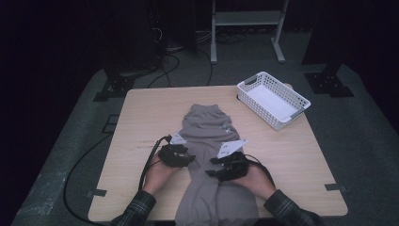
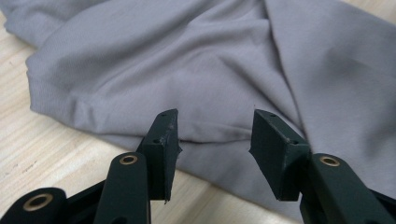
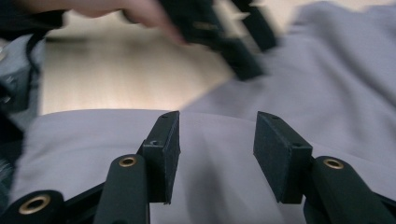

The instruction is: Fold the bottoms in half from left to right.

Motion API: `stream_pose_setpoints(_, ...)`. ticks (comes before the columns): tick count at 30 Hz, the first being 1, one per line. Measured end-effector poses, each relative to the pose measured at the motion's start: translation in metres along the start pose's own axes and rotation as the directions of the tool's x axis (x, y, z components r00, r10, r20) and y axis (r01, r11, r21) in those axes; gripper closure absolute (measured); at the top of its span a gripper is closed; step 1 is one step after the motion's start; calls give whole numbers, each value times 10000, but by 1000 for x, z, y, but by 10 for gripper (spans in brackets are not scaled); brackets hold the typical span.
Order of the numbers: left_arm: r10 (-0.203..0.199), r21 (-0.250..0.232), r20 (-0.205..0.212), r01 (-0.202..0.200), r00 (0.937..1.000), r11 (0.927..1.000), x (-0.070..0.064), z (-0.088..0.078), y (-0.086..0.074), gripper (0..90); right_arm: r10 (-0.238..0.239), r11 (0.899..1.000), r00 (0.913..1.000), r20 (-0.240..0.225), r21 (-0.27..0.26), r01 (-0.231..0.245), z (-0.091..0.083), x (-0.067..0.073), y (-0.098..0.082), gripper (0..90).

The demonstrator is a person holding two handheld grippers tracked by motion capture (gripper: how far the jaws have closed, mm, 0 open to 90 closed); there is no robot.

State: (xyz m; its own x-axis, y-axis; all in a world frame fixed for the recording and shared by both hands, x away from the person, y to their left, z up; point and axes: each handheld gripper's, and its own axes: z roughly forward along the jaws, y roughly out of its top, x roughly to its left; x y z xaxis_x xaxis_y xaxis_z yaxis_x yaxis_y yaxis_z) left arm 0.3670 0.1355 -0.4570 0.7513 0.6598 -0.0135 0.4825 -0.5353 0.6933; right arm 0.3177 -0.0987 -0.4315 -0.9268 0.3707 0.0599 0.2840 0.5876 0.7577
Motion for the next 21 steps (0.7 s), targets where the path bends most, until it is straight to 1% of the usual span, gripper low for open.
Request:
stream_pose_setpoints(1,26,48,-106,-25,9999,10000,0,1,-1,503,-147,9999,9999,-88,67,148,5,6,2,503)
stream_pose_setpoints(4,160,202,-174,-156,9997,9997,2,5,-3,498,-395,9987,9982,-451,312,409,20,19,6,514)
stream_pose_setpoints(5,160,202,-174,-156,9997,9997,2,5,-3,498,-395,9987,9982,-451,312,409,20,19,6,514)
stream_pose_setpoints(6,154,231,-178,-150,9997,9996,2,7,-4,498,-607,9968,9956,-711,483,642,31,29,10,518)
stream_pose_setpoints(8,214,255,-205,-208,9996,9995,1,8,-4,498,-967,9924,9917,-853,677,1026,42,38,13,527)
stream_pose_setpoints(10,257,293,-223,-251,9994,9993,1,8,-5,498,-1136,9890,9882,-1026,831,1223,51,47,15,529)
stream_pose_setpoints(11,285,356,-198,-278,9994,9990,1,8,-5,498,-1135,9872,9876,-1085,999,1245,56,51,15,533)
stream_pose_setpoints(12,295,376,-185,-288,9994,9989,1,8,-5,498,-1302,9828,9861,-1033,1181,1421,60,54,15,546)
stream_pose_setpoints(15,302,374,-181,-295,9994,9989,1,8,-5,498,-1441,9748,9849,-960,1577,1580,68,59,12,579)
stream_pose_setpoints(16,296,377,-162,-290,9994,9989,0,8,-5,498,-1432,9733,9853,-928,1673,1572,69,59,11,598)
stream_pose_setpoints(18,326,401,-149,-320,9994,9987,0,8,-5,498,-1410,9748,9861,-877,1619,1538,70,60,9,634)
stream_pose_setpoints(19,326,401,-149,-320,9994,9987,0,8,-5,498,-1410,9748,9861,-877,1619,1538,70,60,9,634)
stream_pose_setpoints(20,310,394,-140,-304,9994,9988,0,8,-5,498,-1436,9744,9860,-852,1619,1559,69,62,8,718)
stream_pose_setpoints(21,265,363,-136,-260,9996,9990,0,9,-5,498,-1426,9752,9862,-838,1588,1545,69,63,8,775)
